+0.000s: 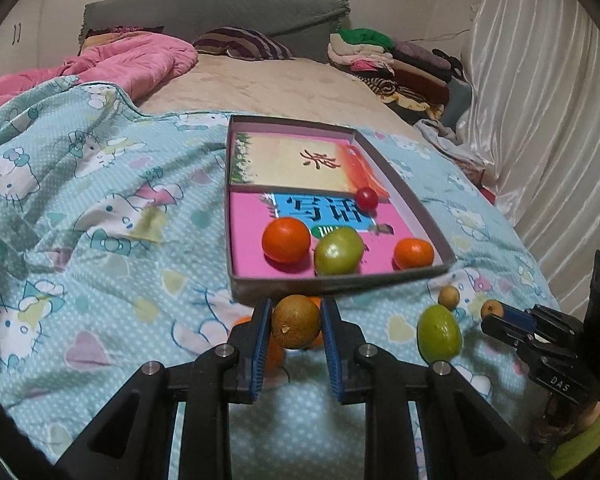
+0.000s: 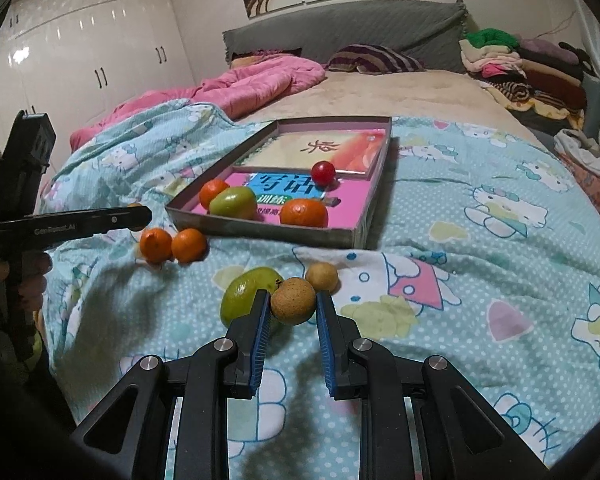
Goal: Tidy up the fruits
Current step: 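Carry both held brown fruits up and over into the box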
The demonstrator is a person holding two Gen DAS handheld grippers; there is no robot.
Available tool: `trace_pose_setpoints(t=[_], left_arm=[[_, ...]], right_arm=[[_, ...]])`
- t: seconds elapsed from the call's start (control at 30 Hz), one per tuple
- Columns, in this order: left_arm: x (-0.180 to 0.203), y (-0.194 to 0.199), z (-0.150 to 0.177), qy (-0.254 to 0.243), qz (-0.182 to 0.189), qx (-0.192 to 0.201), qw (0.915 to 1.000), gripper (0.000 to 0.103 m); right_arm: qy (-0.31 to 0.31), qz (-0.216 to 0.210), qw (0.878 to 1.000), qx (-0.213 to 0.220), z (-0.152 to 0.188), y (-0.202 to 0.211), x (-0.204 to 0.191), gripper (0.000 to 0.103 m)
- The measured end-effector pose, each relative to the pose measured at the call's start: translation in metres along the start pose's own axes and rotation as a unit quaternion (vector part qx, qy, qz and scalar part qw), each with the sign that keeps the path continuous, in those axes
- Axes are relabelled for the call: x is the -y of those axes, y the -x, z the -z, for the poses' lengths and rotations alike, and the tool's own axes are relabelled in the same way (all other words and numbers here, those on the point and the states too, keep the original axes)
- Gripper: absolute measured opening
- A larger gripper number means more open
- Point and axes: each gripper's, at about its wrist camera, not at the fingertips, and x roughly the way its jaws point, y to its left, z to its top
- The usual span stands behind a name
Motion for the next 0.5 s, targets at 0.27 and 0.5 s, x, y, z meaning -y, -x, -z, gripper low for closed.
trace_pose_setpoints(t=[0.27,0.5], left_arm=[[-0.007,-0.017,-0.018,-0.002,-0.002,-0.001,1.0000,0.025],[-0.010,-0.030,-0.025,-0.002,-0.008,-0.003,1.0000,0.025]], right_arm=[[-0.009,0.006,1.000,0.009,-0.022,-0.003,0.003,0.023],[-0.007,0.025,0.999,0.019,-0.042,-0.008,0.012,0.023]])
